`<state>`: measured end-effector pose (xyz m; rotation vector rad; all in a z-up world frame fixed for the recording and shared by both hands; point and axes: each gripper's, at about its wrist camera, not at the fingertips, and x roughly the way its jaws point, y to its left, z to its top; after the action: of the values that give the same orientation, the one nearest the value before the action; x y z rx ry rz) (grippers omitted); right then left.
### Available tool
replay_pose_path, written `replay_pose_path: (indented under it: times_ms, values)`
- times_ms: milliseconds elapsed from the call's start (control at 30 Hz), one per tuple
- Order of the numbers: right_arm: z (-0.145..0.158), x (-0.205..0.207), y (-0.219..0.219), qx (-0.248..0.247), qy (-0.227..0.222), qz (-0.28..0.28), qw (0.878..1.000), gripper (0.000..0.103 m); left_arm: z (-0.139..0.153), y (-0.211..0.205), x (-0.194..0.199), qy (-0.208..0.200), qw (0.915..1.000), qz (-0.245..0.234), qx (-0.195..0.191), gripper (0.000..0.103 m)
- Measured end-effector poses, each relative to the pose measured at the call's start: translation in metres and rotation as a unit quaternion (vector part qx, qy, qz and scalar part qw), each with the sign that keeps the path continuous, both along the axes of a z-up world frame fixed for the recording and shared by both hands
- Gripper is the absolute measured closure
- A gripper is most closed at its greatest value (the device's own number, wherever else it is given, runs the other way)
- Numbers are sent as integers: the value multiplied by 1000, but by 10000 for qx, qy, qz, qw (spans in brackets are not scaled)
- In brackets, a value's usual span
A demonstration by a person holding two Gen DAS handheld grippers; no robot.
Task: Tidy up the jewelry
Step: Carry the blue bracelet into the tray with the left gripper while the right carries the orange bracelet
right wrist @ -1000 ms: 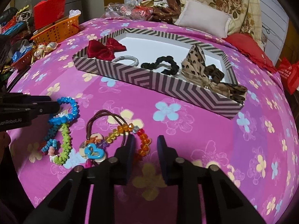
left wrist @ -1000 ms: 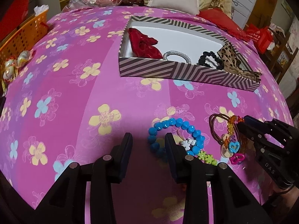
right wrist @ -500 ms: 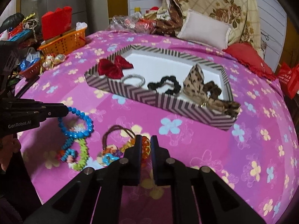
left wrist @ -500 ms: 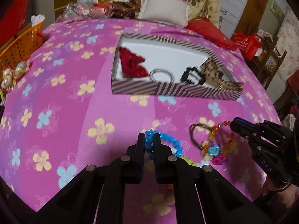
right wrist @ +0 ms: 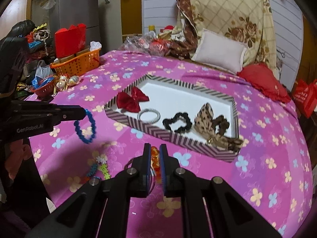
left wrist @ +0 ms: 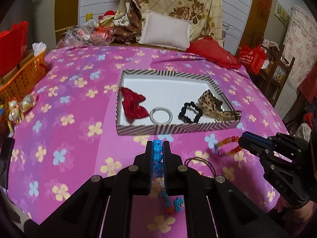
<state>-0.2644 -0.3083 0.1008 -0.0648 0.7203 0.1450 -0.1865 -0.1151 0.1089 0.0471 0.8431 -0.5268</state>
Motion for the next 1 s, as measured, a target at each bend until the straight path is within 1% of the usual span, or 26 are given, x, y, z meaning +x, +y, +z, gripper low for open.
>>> replay_pose_path:
  times_ms: [233,600,1000]
  values:
    - [13,6,-4,-69,-81,-23,9999,95,9,-5,5,-90,10000,-26,24,103]
    - [20,16,-3,-115,-130,14,9998,95,18,-20,15,-260,9995,-13,159,103]
    - [30,31,-4,-174,-210,0,9996,95,17,-29,29,-326,9990,46,303,103]
